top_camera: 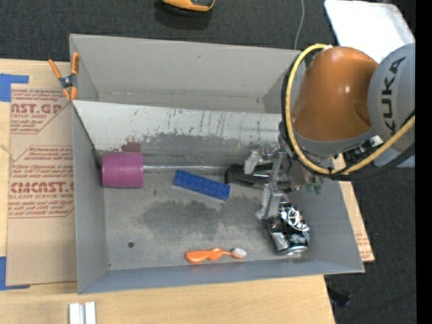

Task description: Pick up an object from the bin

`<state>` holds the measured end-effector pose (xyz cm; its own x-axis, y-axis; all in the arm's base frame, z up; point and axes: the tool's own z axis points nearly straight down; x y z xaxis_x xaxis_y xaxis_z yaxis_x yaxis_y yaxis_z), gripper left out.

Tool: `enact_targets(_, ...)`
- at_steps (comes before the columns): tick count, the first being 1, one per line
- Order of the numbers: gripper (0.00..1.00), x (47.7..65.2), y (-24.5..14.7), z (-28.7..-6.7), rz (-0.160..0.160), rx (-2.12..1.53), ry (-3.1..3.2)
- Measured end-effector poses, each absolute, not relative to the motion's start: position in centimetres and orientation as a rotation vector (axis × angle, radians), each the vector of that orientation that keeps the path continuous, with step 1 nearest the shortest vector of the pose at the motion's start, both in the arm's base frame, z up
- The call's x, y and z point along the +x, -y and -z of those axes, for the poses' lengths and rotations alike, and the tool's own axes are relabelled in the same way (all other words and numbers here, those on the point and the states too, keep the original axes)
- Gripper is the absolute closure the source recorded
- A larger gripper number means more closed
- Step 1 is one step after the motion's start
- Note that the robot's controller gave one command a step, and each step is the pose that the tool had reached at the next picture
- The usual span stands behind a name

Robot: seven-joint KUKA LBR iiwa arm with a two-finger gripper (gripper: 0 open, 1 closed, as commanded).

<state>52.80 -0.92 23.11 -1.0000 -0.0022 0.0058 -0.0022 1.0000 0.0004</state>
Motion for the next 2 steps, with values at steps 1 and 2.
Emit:
enact_targets(1,0.0,52.9,0.9,-23.6,0.0,0.003,3.144)
enact_targets(2,0.0,53.1,3.6,-17.3,0.002,-0.116,3.145)
